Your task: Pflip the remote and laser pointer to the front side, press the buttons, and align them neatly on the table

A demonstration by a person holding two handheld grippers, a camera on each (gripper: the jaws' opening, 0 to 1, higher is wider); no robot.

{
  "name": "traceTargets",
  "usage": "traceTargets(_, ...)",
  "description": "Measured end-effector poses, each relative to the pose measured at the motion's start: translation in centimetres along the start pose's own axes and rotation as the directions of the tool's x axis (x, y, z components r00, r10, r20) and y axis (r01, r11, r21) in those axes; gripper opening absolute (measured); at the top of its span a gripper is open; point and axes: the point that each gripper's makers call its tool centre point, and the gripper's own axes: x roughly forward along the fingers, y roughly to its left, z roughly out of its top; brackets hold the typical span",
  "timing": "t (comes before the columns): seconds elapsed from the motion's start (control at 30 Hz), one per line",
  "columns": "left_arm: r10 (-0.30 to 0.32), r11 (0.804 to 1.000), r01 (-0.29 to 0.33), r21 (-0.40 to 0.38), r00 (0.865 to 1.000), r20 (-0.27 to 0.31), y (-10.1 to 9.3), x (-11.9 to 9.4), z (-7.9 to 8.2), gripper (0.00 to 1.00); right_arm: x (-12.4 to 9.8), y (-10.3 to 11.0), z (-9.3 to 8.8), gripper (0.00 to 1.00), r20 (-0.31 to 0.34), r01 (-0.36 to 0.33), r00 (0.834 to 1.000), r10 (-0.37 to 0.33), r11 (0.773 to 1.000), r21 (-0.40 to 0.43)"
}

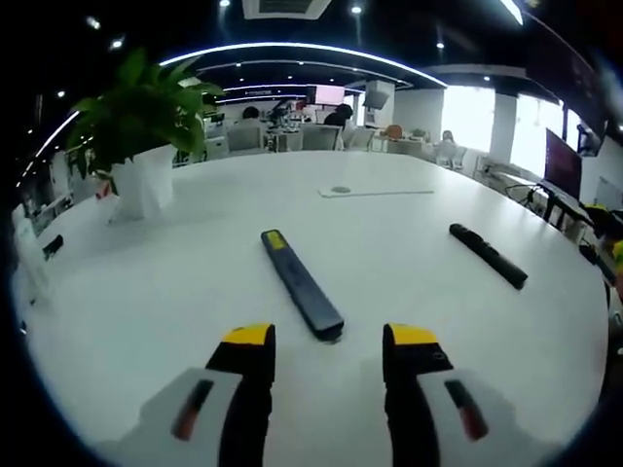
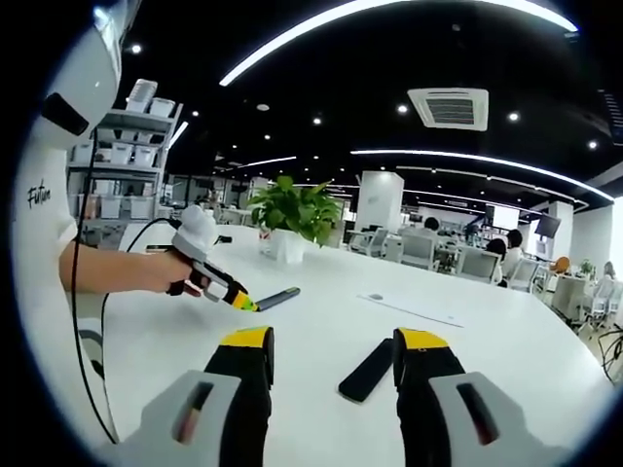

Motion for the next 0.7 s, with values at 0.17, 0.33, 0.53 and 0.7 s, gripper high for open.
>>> traceTargets(0.17,-0.01,1.0,0.01,-0.017,1.0,0.003,-0.33,0.04,0.05,0.44,-0.07,-0.13,-0.21,0.52,-0.004,0.004,1.0,-0.004,1.0,0.002)
traceTargets(0.33,-0.014,1.0,0.014,-0.016,1.0,0.002,-0.6,0.04,0.08,0.43,-0.29,-0.05,-0.13,0.52,0.009,0.001,1.0,-0.001,1.0,0.015)
traceTargets(0.53,-0.012,1.0,0.012,-0.016,1.0,0.0,-0.66,0.35,0.12,0.42,-0.15,0.14,-0.53,0.52,0.0,-0.005,1.0,0.005,1.0,0.016)
traceTargets(0.7,-0.001,1.0,0.001,0.003,1.0,-0.004,-0.66,0.77,0.25,0.39,-0.09,0.22,-0.36,0.52,0.004,-0.006,1.0,0.006,1.0,0.013)
